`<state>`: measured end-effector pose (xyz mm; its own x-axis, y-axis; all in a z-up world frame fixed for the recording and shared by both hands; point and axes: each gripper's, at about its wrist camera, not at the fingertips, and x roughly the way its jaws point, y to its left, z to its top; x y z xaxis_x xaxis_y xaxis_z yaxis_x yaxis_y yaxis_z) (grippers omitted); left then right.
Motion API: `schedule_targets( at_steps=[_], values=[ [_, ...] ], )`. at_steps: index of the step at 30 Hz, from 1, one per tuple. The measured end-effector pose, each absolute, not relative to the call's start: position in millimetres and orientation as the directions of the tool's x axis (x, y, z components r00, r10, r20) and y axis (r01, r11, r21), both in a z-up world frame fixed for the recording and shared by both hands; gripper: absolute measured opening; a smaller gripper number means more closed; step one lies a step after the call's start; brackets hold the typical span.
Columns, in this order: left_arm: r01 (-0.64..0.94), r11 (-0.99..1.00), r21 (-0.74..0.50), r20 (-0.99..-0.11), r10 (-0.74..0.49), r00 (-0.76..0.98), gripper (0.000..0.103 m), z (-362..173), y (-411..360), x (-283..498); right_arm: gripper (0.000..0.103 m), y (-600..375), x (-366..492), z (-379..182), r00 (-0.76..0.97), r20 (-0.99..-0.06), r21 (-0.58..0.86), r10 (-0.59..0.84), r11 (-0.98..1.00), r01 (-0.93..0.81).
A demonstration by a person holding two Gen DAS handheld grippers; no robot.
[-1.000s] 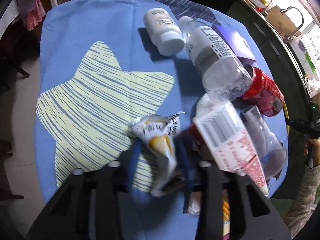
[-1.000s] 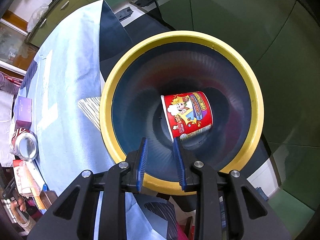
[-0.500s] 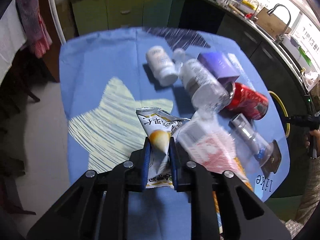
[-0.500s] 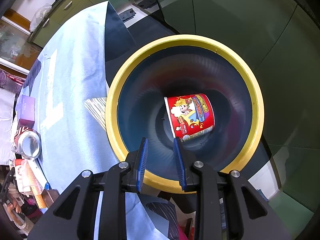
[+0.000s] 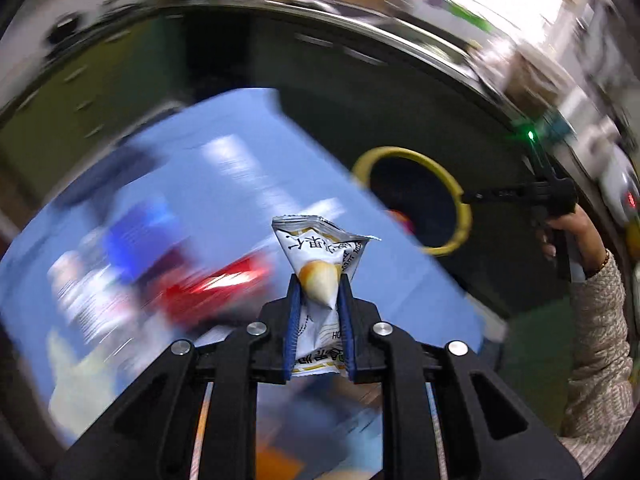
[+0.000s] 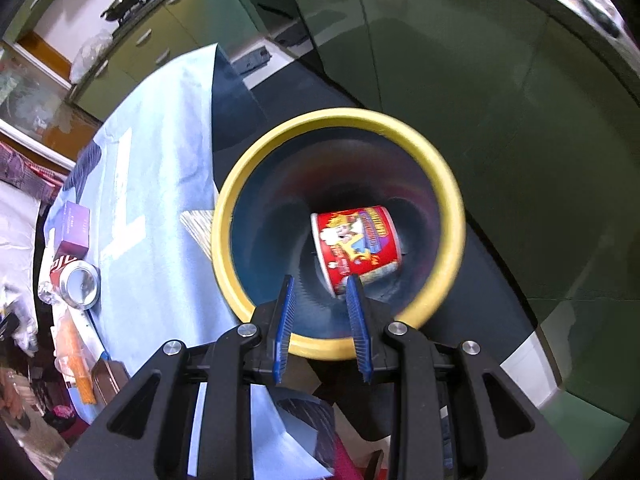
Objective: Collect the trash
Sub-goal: 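Carry the wrapper over the bin and open the left gripper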
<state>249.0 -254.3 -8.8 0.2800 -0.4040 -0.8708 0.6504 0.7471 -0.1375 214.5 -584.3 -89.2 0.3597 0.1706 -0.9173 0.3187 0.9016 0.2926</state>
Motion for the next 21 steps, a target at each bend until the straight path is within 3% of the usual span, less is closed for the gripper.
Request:
schedule_targets(
  at_steps=[6, 11, 12, 14, 16, 18, 21],
  values=[
    [0.749, 0.653, -0.112, -0.920, -0.353, 0.170, 0.018, -50, -399, 273, 0.027, -616, 178, -85, 0.390, -0.906, 0.308, 0.164, 0.888, 0.342],
    [0.752, 0.657, -0.059, -0.940, -0.291, 0.180, 0.021, -90, -475, 287, 0.027, -635, 152, -90, 0.403, -0.899, 0.325, 0.170, 0.877, 0.354],
    [0.747, 0.662, -0.056, -0.942, -0.283, 0.180, 0.024, -97, -485, 292, 0.027, -637, 148, -91, 0.404, -0.899, 0.326, 0.170, 0.875, 0.357],
    [0.733, 0.677, -0.062, -0.944, -0.278, 0.177, 0.053, -103, -496, 297, 0.027, -642, 144, -90, 0.406, -0.899, 0.326, 0.167, 0.874, 0.361],
    [0.717, 0.695, -0.054, -0.938, -0.282, 0.202, 0.068, -102, -496, 302, 0.028, -644, 139, -88, 0.412, -0.897, 0.323, 0.160, 0.873, 0.365],
    [0.718, 0.693, -0.060, -0.932, -0.296, 0.208, 0.070, -95, -491, 303, 0.034, -647, 135, -85, 0.420, -0.896, 0.316, 0.147, 0.874, 0.368],
    [0.708, 0.698, -0.107, -0.907, -0.360, 0.218, 0.070, -63, -464, 300, 0.034, -641, 135, -80, 0.427, -0.894, 0.304, 0.136, 0.884, 0.355]
  ],
)
